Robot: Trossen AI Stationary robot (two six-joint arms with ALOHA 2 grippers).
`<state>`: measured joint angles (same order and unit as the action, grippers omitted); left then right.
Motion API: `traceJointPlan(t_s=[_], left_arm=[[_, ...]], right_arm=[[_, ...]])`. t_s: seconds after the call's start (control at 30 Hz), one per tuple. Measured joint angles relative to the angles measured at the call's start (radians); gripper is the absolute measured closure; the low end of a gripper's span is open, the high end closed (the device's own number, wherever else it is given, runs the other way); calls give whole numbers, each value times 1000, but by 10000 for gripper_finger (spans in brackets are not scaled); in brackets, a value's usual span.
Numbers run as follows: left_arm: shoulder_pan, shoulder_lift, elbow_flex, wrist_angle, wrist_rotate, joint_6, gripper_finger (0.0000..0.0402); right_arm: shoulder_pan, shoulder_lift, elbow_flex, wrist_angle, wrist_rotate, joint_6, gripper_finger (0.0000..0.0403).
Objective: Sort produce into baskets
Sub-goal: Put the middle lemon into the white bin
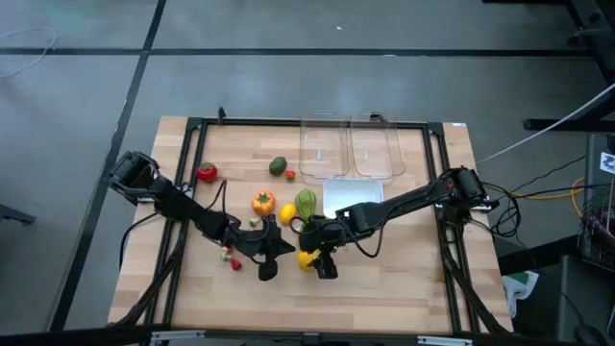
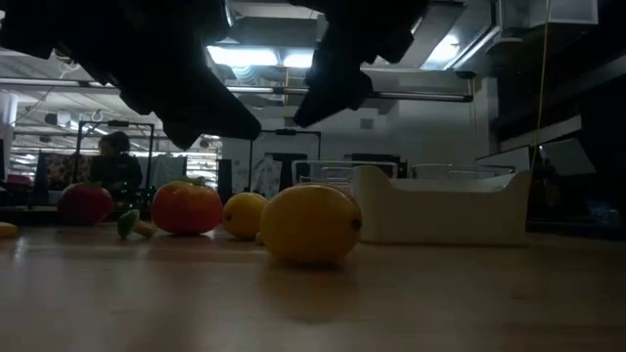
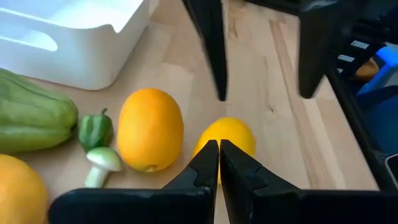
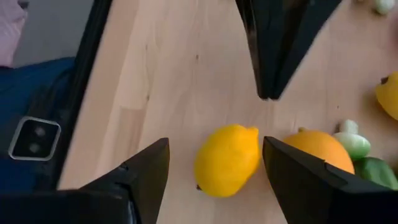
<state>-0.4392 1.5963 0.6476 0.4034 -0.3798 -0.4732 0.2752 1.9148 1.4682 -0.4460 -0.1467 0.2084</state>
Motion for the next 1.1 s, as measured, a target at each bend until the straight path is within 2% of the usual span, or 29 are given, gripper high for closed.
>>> traceJointPlan(t_s=[0.17, 0.3, 0.37, 0.53, 0.8, 1.1], left_arm=[[-1, 0, 0, 0, 0, 1, 389], [-1, 0, 0, 0, 0, 31, 389], [-1, 0, 0, 1, 0, 25, 389], [-2, 0, 0, 1, 0, -25, 389], [6, 0, 0, 1, 1, 23, 389], [17, 0, -2, -3, 1, 75, 389]], right_arm=[[-30, 0, 54, -1, 140, 100, 148], [-66, 0, 115, -44, 111, 135, 148], [-63, -1, 143, -96, 99, 119, 148], [-44, -1, 157, -248, 131, -50, 148], [-36, 16, 157, -291, 304, -173, 148], [-69, 106, 158, -289, 224, -191, 148]])
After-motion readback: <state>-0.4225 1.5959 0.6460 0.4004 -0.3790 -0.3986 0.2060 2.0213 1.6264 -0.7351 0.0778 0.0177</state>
